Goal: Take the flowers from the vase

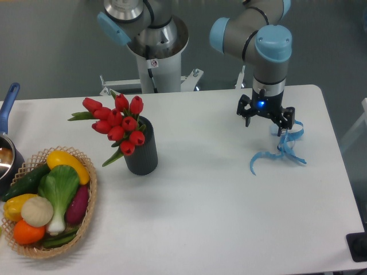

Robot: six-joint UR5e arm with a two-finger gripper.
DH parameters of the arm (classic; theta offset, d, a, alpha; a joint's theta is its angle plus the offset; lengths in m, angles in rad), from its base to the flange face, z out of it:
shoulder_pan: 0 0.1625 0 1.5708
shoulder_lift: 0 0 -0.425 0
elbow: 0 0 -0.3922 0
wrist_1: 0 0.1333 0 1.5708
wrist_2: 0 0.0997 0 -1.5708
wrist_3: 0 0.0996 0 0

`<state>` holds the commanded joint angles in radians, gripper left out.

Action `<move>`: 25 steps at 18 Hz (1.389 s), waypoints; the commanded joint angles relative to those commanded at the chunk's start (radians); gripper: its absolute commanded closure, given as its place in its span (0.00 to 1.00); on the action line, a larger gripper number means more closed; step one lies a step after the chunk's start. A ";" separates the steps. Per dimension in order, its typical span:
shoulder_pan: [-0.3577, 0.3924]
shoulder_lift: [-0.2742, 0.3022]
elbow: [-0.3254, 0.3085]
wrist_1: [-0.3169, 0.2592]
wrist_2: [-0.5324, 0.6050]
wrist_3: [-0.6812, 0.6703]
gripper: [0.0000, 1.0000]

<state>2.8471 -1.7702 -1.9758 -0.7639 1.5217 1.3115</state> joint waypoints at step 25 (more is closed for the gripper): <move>0.049 0.214 -0.176 0.035 -0.545 0.009 0.00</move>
<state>2.8961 -1.5558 -2.1521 -0.7286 0.9772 1.3208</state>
